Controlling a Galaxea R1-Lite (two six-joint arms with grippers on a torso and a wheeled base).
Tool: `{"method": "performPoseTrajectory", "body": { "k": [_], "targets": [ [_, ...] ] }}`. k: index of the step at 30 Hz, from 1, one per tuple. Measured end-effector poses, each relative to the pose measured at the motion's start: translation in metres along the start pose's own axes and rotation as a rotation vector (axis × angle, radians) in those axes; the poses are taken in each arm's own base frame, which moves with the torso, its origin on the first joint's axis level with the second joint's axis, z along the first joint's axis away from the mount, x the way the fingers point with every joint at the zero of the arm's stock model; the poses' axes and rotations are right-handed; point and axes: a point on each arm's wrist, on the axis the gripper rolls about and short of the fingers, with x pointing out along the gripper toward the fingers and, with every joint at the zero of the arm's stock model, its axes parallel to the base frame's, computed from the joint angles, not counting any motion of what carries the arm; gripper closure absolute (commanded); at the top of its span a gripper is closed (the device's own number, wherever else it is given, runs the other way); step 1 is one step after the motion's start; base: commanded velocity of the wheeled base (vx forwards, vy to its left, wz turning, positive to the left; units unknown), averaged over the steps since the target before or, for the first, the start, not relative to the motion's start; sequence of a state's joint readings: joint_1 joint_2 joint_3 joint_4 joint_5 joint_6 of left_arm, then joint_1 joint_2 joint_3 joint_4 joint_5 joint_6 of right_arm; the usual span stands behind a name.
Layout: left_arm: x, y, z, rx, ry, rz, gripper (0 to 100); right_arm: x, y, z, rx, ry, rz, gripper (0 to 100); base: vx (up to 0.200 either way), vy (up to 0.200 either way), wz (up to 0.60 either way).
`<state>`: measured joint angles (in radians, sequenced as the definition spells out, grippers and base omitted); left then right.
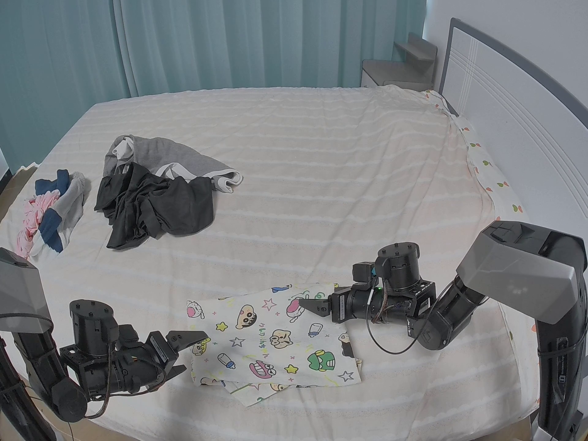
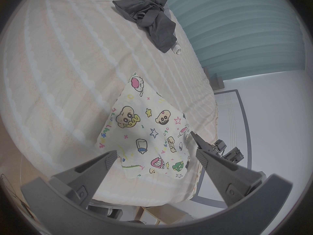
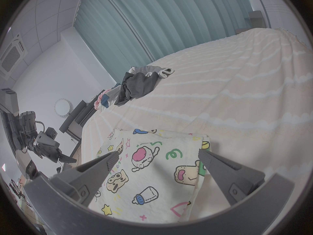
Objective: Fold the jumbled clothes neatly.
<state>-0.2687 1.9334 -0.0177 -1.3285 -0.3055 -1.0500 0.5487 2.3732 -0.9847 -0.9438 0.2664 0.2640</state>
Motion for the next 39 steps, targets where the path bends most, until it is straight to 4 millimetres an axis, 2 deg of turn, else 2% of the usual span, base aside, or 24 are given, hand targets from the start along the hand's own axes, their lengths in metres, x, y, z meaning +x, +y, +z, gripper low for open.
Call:
{"method": "performPoseTrajectory", "body": {
  "k": [12, 27, 28, 39],
  "targets": [
    [0.0, 0.0, 0.0, -0.001, 0.0, 0.001, 0, -0.002, -0.007, -0.005, 0.009, 0.011, -0.016, 0, 0.0, 0.0, 0.0],
    [0.0, 0.0, 0.0, -0.001, 0.0, 0.001, 0, 0.006, -0.005, -0.01, 0.006, 0.027, -0.006, 0, 0.0, 0.0, 0.0],
    [0.0, 0.0, 0.0, -0.001, 0.0, 0.001, 0, 0.007, -0.005, -0.01, 0.005, 0.026, -0.004, 100, 0.0, 0.0, 0.0],
    [0.0, 0.0, 0.0, -0.001, 0.0, 0.002, 0, 0.012, -0.007, -0.003, 0.004, -0.004, -0.006, 100, 0.0, 0.0, 0.0]
  ]
}}
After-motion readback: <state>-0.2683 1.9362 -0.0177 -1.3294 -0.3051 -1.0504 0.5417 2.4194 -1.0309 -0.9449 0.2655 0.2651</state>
